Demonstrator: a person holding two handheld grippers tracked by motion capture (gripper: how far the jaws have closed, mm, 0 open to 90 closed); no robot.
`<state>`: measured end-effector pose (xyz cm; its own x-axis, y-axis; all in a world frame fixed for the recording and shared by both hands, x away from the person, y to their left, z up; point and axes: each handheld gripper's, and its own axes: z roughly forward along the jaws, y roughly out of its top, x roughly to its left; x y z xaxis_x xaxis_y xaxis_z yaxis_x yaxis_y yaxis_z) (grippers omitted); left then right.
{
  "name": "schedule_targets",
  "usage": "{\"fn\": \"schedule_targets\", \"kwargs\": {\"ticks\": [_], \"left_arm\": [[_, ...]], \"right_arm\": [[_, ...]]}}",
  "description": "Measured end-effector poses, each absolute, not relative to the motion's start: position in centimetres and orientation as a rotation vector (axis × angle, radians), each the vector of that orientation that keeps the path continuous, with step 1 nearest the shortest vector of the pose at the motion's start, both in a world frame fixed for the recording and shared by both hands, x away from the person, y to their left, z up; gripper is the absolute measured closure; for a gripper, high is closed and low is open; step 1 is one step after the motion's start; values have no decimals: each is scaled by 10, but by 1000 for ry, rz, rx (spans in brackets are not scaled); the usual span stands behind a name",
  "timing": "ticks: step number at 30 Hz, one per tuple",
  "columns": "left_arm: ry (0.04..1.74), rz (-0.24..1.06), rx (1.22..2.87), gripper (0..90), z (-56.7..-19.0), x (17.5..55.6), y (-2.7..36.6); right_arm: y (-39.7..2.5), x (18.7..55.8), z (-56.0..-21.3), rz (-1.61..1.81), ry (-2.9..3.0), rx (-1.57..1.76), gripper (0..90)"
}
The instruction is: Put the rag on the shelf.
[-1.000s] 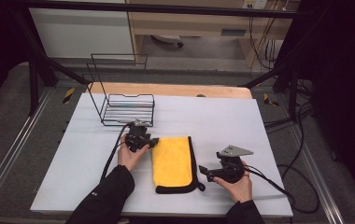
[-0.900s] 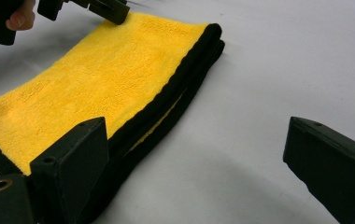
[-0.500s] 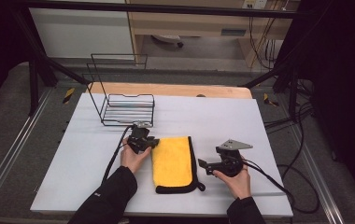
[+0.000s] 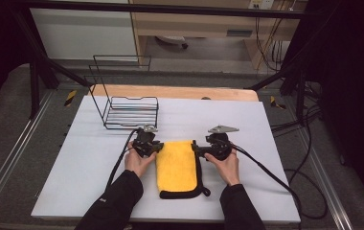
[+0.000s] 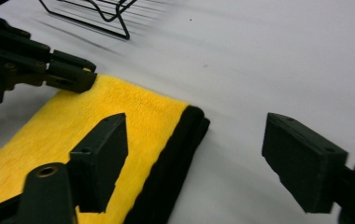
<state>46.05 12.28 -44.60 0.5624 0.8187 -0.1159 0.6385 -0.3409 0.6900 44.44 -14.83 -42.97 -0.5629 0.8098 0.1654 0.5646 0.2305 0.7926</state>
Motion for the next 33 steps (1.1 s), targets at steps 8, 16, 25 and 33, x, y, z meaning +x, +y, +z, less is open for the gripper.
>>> {"fn": "schedule_targets", "kwargs": {"ticks": [8, 16, 25, 33], "left_arm": [[1153, 309, 2079, 768, -447, 461, 125], [1142, 298, 2080, 767, -447, 463, 127], [1147, 250, 2082, 782, -446, 467, 129], [1139, 214, 2048, 832, -442, 466, 135]], "right_arm": [[-133, 468, -447, 1147, 2288, 1334, 499], [-131, 469, -452, 1150, 2333, 1376, 623], [-130, 469, -453, 1175, 2350, 1408, 738], [-132, 469, -448, 1194, 2357, 1430, 799]]}}
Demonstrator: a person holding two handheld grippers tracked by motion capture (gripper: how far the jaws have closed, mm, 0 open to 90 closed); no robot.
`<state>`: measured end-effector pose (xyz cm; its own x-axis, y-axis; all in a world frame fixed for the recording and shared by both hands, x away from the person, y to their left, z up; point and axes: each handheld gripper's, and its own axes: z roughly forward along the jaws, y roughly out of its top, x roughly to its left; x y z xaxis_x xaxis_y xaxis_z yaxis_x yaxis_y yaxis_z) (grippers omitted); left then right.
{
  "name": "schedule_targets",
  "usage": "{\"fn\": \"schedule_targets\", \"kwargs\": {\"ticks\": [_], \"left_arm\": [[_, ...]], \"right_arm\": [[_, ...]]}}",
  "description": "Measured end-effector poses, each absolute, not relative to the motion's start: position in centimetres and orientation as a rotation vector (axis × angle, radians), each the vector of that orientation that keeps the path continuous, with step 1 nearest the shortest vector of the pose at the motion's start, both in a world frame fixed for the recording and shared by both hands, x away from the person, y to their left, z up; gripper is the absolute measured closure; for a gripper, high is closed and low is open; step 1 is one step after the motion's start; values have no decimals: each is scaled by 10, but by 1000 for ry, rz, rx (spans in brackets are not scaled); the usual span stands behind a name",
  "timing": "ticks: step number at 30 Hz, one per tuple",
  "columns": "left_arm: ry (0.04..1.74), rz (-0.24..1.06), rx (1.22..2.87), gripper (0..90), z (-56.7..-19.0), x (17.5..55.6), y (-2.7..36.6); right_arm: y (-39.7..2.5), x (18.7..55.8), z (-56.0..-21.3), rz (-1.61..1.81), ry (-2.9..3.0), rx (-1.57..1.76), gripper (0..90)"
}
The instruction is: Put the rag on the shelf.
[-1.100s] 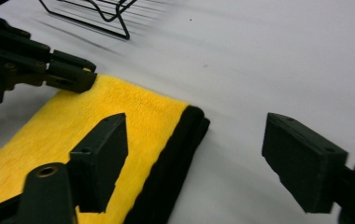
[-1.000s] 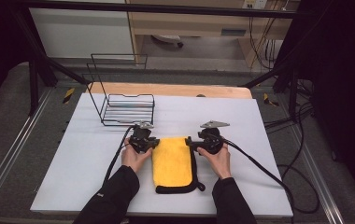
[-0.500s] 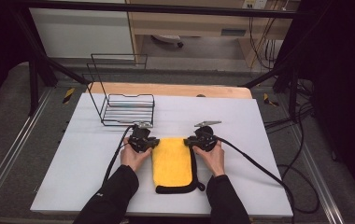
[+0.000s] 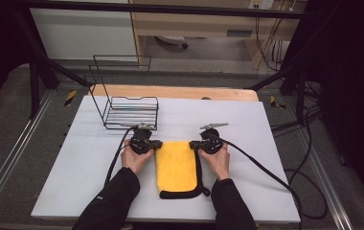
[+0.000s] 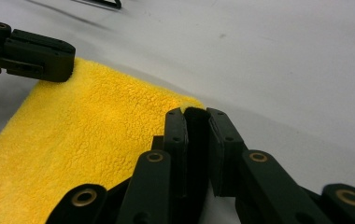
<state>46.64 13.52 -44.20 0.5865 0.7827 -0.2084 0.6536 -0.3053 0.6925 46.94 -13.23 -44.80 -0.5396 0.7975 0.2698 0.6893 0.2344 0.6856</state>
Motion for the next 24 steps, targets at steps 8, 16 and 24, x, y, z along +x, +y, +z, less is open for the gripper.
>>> {"fn": "schedule_targets", "kwargs": {"ticks": [8, 16, 24], "left_arm": [[1070, 238, 1984, 835, -425, 455, 141], [990, 275, 1974, 835, -409, 442, 144], [932, 312, 1946, 836, -397, 428, 146]], "right_arm": [[-136, 459, -431, 1263, 2315, 1379, 804], [-140, 441, -412, 1322, 2262, 1307, 804], [-144, 423, -396, 1380, 2206, 1251, 807]]}}
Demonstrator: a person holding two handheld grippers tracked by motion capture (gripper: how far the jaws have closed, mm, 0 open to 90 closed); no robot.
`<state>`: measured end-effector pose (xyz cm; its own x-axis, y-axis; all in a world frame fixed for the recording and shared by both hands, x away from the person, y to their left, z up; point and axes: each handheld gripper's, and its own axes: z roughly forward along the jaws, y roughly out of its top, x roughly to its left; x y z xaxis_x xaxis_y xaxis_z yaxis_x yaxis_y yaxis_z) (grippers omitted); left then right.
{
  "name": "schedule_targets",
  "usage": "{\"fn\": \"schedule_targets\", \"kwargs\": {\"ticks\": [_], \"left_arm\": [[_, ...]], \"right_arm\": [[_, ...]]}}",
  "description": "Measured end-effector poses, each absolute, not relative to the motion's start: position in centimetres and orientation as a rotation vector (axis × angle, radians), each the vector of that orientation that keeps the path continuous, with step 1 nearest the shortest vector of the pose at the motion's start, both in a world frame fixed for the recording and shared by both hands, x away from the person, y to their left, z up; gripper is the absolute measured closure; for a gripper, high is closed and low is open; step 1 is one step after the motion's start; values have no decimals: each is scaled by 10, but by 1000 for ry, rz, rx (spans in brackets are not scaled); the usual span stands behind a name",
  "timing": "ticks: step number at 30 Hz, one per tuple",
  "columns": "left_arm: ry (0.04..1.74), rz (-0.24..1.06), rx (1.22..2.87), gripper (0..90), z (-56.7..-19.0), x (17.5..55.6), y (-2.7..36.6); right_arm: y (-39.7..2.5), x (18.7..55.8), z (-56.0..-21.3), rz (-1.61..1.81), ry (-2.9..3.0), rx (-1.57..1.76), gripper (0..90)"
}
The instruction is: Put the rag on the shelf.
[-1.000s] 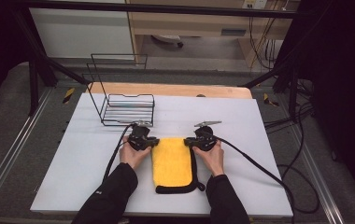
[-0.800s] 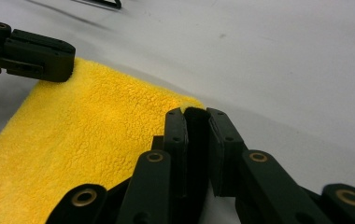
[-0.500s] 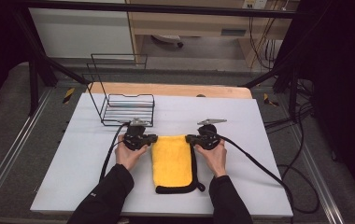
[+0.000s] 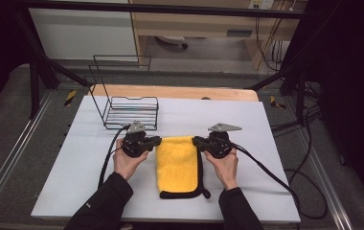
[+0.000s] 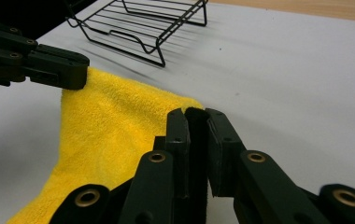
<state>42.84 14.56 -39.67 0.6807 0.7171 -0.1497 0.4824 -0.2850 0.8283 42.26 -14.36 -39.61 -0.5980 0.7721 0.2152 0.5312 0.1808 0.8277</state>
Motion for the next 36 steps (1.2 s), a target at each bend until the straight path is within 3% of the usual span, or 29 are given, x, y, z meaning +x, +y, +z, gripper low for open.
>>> {"fn": "schedule_targets", "kwargs": {"ticks": [21, 36], "left_arm": [[806, 402, 1824, 838, -353, 395, 148], [735, 476, 1769, 840, -319, 385, 149]], "right_arm": [[-149, 381, -346, 1478, 2032, 1100, 812], [-148, 372, -313, 1507, 1943, 1014, 816]]}}
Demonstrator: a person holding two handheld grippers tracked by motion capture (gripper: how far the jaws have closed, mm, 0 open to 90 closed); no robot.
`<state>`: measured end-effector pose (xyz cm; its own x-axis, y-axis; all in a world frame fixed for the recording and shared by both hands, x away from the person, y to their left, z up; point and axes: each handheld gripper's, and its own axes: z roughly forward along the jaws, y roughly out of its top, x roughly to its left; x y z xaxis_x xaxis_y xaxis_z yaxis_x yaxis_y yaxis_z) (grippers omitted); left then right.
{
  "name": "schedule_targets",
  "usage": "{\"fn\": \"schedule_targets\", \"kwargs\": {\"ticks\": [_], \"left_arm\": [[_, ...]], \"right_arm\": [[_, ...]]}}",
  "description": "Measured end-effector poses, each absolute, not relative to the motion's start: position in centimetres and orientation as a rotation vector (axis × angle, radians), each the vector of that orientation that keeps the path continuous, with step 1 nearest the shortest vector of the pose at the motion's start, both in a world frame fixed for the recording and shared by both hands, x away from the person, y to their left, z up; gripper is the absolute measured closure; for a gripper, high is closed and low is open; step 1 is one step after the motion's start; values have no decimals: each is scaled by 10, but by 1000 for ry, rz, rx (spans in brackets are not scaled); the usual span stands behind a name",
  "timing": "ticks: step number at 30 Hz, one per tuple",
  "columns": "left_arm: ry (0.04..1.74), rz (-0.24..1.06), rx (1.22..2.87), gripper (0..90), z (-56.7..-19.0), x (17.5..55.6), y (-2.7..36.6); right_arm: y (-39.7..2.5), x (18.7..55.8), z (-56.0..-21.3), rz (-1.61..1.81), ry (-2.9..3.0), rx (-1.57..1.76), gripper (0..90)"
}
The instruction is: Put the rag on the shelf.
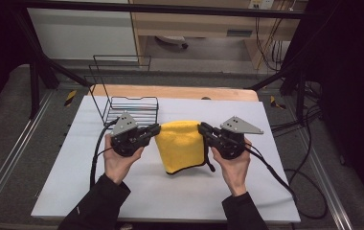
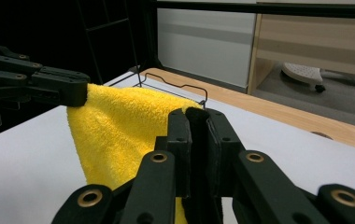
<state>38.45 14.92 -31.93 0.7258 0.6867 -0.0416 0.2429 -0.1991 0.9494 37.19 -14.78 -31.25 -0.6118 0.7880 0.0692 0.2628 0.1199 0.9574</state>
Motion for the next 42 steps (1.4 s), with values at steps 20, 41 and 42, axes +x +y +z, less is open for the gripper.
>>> {"fn": "schedule_targets", "kwargs": {"ticks": [20, 41, 42], "left_arm": [[692, 566, 1661, 842, -295, 377, 162], [732, 635, 1514, 843, -280, 369, 199], [734, 640, 1510, 844, -280, 370, 201]], "right_arm": [[-136, 365, -293, 1568, 1834, 941, 818], [-98, 365, -277, 1659, 1748, 859, 817], [-95, 366, -276, 1663, 1747, 856, 817]]}}
